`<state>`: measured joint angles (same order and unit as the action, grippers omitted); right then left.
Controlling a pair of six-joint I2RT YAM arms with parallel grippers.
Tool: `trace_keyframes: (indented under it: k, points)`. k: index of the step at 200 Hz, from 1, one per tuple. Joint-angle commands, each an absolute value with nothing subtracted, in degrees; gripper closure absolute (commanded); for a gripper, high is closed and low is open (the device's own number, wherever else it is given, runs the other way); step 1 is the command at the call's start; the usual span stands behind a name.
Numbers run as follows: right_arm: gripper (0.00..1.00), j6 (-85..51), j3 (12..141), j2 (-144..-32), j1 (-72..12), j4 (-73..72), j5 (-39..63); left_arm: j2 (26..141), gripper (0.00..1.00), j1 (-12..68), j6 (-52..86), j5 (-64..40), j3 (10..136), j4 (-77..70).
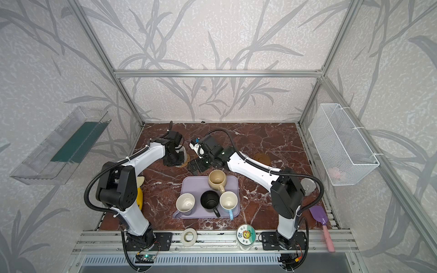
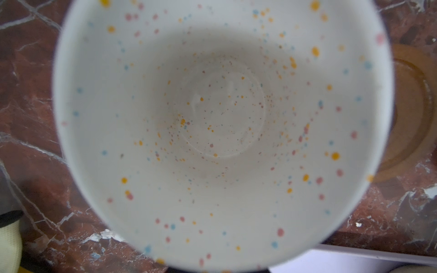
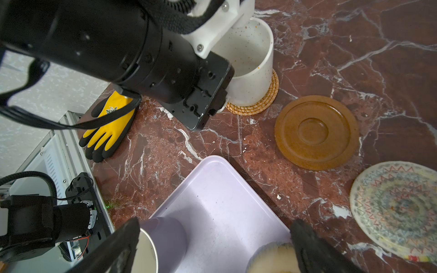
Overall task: Place cups on coasters
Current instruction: Place the cup on the coaster.
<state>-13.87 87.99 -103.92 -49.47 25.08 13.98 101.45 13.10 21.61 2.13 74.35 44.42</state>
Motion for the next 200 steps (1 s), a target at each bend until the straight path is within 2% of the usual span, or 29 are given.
trace_keyframes:
  k: [1,31,60,88,116,137,154,200]
  points:
    - [0.01,-13.7,87.1,-103.9,-49.9,25.3,13.9,99.1,0.69,12.8,21.9,3.9,73.6,45.5]
    - [0.01,-13.7,86.9,-103.7,-49.9,25.0,13.9,98.9,0.65,12.8,22.0,4.1,73.4,45.8]
    - [0.01,-13.6,86.8,-103.6,-49.9,25.0,13.8,98.5,0.47,12.8,21.8,4.4,73.5,46.1]
    - [0.01,-13.8,86.5,-103.3,-49.9,25.0,13.5,97.9,0.46,12.8,21.9,4.7,73.6,46.1]
    - [0.01,-13.9,86.1,-102.8,-49.9,25.0,13.1,97.5,0.16,12.7,21.9,4.6,74.0,46.5]
    - [0.01,-13.6,85.7,-102.2,-49.9,24.9,12.6,96.7,0.04,12.7,21.9,4.7,74.2,46.8]
    - [0.01,-13.5,85.4,-101.5,-49.9,25.1,12.2,96.2,0.01,12.7,21.8,4.6,74.7,47.6]
    - [0.01,-12.7,83.0,-98.1,-49.9,25.8,9.4,91.6,0.01,12.8,22.4,4.0,76.5,50.4]
